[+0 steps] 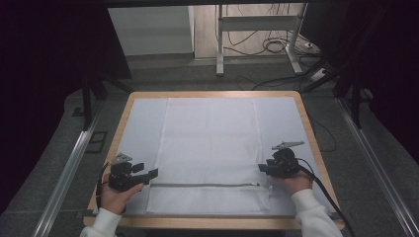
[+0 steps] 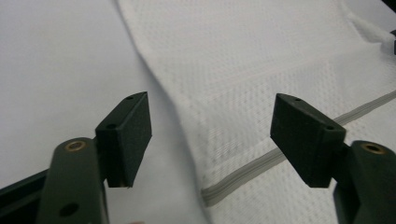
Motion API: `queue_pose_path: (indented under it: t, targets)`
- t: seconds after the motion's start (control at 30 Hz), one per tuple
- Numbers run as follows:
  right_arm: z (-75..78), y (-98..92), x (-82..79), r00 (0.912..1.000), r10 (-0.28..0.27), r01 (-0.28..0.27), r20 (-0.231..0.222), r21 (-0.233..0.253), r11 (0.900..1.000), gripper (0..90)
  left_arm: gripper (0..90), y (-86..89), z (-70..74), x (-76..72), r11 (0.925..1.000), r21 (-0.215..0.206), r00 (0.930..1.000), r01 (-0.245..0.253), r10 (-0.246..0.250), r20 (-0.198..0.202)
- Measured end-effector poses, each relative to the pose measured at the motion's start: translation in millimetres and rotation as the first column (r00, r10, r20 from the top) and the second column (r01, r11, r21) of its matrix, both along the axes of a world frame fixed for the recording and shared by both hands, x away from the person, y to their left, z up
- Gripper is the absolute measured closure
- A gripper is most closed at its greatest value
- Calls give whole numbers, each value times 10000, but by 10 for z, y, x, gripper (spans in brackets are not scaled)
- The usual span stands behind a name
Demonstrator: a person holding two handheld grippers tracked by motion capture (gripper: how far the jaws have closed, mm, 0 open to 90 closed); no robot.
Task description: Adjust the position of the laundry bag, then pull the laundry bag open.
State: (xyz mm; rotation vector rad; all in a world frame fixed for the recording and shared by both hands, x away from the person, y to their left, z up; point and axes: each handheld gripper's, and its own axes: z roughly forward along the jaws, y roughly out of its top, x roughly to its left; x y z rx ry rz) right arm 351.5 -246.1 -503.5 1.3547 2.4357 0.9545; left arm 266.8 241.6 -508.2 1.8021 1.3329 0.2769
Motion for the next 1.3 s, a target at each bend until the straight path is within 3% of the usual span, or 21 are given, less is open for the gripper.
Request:
queue_pose_path:
  t: [0.1,0.2,0.37,0.67,0.93,1.3]
  targets:
    - [52,-47,-25,9995,-183,177,271,241,9996,401,272,-96,48,21,9995,244,9997,207,-211,133]
    - [78,-80,-51,9980,-335,306,540,539,9981,388,270,-201,102,45,9987,237,9987,454,-459,198]
    - [86,-116,-71,9966,-456,421,685,514,9978,364,271,-346,147,84,9966,222,9968,791,-793,62]
    - [92,-191,-150,9947,-625,565,821,734,9957,339,286,-688,247,92,9899,236,9901,1399,-1401,57]
    - [98,-234,-157,9934,-668,593,930,810,9949,333,298,-871,265,114,9834,273,9837,1796,-1795,-69]
    - [102,-254,-152,9925,-707,630,1000,780,9950,323,295,-1128,319,151,9754,-67,9753,2202,-2203,-176]
